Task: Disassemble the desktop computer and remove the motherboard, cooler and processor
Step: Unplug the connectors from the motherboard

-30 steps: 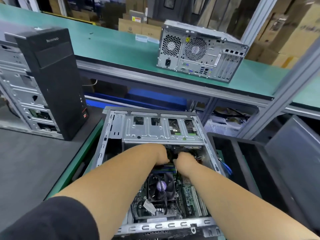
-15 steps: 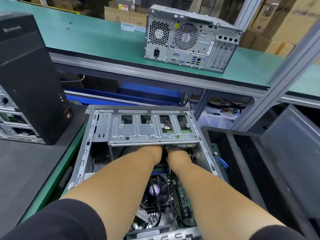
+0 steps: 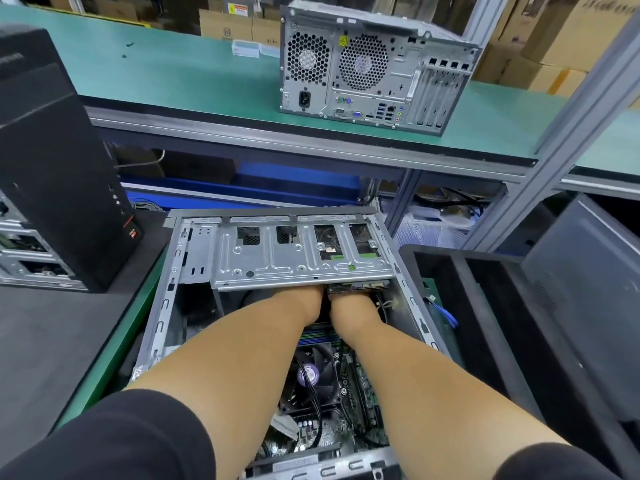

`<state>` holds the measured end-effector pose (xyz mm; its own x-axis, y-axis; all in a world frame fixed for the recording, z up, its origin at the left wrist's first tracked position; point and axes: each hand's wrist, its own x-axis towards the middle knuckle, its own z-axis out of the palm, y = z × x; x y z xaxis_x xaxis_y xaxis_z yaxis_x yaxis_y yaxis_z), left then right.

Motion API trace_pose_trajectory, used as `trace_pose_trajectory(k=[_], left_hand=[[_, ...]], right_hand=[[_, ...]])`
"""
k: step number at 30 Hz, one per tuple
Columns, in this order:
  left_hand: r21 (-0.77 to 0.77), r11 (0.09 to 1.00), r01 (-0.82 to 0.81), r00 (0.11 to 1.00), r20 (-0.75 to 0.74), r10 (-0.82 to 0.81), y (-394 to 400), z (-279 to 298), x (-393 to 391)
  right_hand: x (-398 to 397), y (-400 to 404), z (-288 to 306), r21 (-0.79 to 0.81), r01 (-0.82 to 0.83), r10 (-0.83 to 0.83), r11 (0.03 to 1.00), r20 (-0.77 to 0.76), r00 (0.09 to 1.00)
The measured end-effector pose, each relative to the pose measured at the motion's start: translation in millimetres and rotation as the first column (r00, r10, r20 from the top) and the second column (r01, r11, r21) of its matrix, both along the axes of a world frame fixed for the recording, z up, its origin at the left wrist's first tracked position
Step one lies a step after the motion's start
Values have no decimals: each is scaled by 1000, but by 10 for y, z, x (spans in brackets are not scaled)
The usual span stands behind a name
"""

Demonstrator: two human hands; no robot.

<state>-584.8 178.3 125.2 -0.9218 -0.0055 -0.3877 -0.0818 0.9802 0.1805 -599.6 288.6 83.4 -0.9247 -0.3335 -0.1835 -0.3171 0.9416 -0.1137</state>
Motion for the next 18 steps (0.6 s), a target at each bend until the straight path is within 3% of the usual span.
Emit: trace_pose_trajectory(k=[8,13,18], left_hand=[[83,997,-3,999,-43,7,-86,-81,-55],[108,991,78,996,-52,-73,-191,-108,-26],[33,979,203,979,17,-204,-123,-22,36]], right_hand=[[-14,-25,46,97,23,-24,995,7,1000],[-8,-41,63,67,73,-81,995,110,991],[82,-49,65,50,89,-96,995,157,983]])
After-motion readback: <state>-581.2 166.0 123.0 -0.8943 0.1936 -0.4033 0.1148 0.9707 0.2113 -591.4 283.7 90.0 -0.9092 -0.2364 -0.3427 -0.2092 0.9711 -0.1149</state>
